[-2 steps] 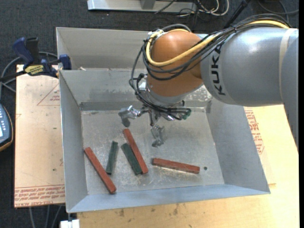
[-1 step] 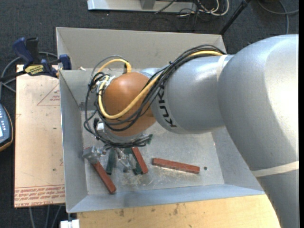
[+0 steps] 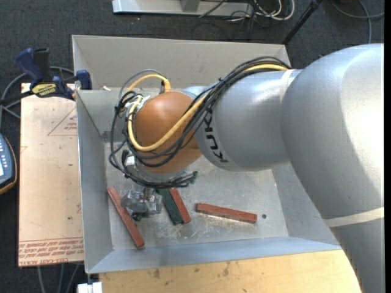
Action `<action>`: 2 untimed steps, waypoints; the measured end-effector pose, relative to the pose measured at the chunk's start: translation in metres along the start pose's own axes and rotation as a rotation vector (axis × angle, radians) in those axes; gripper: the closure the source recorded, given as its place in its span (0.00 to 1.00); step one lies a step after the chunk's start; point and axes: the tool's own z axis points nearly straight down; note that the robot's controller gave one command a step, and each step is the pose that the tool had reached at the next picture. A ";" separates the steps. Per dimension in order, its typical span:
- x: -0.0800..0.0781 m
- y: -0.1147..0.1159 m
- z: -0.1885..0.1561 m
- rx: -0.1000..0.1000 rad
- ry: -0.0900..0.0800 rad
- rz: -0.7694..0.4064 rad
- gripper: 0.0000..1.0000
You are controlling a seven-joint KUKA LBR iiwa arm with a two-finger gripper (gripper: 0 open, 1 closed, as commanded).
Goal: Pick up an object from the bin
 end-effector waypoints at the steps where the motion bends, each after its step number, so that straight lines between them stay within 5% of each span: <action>1: 0.003 -0.001 -0.100 0.009 -0.007 0.017 1.00; 2: -0.006 0.001 -0.186 0.010 -0.008 -0.001 1.00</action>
Offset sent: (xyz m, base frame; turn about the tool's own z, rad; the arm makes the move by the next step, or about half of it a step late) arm -0.0017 -0.0047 0.0947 0.0140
